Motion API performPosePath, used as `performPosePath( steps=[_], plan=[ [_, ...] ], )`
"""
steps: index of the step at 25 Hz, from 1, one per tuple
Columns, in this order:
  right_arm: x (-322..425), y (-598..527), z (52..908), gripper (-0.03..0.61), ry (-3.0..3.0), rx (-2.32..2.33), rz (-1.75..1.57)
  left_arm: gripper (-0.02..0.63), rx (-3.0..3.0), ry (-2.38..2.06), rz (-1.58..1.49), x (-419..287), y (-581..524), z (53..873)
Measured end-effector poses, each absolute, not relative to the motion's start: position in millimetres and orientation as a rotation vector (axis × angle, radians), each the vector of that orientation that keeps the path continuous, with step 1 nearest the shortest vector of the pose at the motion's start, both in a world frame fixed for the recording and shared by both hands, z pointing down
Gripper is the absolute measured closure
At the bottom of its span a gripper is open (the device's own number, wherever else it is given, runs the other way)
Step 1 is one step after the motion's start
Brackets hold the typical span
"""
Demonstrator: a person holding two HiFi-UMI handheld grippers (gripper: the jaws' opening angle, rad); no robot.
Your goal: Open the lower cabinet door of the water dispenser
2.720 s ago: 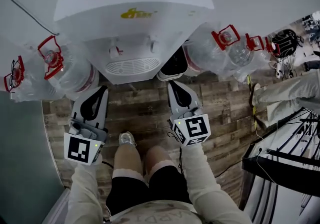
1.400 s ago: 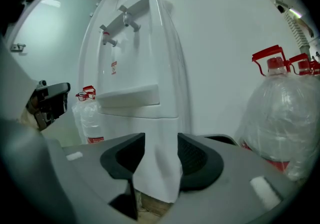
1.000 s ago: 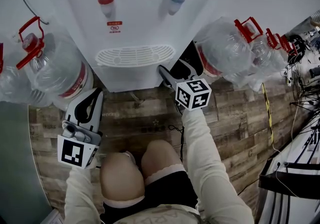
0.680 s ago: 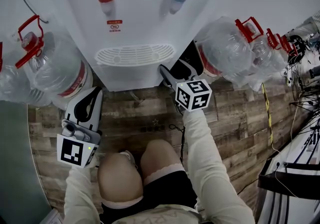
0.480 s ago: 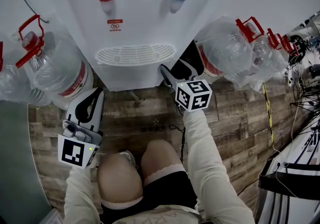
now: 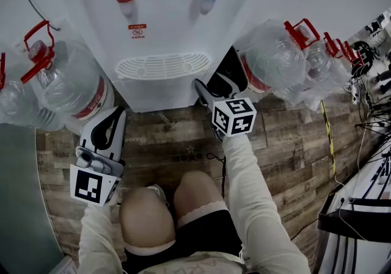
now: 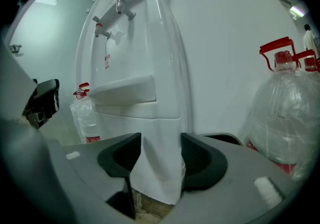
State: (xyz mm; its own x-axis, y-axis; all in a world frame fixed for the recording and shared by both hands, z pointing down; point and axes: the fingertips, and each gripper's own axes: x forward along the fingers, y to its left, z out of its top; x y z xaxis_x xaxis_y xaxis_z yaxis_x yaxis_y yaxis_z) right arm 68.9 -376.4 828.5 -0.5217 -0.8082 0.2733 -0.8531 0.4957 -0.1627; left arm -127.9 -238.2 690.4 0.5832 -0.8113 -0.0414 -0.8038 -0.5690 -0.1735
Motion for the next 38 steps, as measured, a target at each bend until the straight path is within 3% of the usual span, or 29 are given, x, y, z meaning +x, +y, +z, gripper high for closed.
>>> performPosePath(
  steps=[7,38],
  plan=[
    [65.0,-387.1,831.1,0.296,-2.612,1.339,0.426,0.612,-2.622,1.376,-0.088,-138.6,-233.8,689.4],
    [66.9,-294.3,830.4,0.351,-2.594,1.387,0.444,0.611,-2.608,1.352,-0.079,-114.5,-216.4,679.3]
  ],
)
